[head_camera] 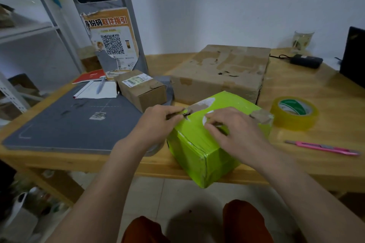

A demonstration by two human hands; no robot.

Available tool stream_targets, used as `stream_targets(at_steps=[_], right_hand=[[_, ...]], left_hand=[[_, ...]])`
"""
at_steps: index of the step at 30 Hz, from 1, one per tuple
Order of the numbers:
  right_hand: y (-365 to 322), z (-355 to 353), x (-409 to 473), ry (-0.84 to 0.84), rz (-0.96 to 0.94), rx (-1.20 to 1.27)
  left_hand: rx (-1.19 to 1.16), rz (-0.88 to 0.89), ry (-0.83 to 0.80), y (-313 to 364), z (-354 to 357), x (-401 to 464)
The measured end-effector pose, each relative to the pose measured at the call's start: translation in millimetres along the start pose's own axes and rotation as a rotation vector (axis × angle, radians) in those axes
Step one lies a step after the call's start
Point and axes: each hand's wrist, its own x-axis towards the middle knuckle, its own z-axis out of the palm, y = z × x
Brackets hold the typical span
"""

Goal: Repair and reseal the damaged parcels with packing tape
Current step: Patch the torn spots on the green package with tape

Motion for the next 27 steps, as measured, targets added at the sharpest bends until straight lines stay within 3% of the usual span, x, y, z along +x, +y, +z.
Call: stream_targets(at_steps=[5, 12, 22, 27], right_hand=[[-11.8, 3.3, 12.6, -0.162, -0.053, -0.128], [-19.4, 7.6, 22.4, -0.244, -0.071, -0.243], [-25.7, 11.3, 39.6, -0.228, -0.009, -0.170], [-22.7, 10.9, 39.4, -0.240, 0.002, -0.102]], left_hand=[[0.019, 0.102, 0.010, -3.0, 0.0, 4.0], [0.080, 0.208, 0.074, -9.0, 1.4, 9.0], [-0.154, 0.123, 0.031, -21.4, -6.9, 11.6], [-0.337, -0.038, -0.014, -19.2, -10.3, 18.8]])
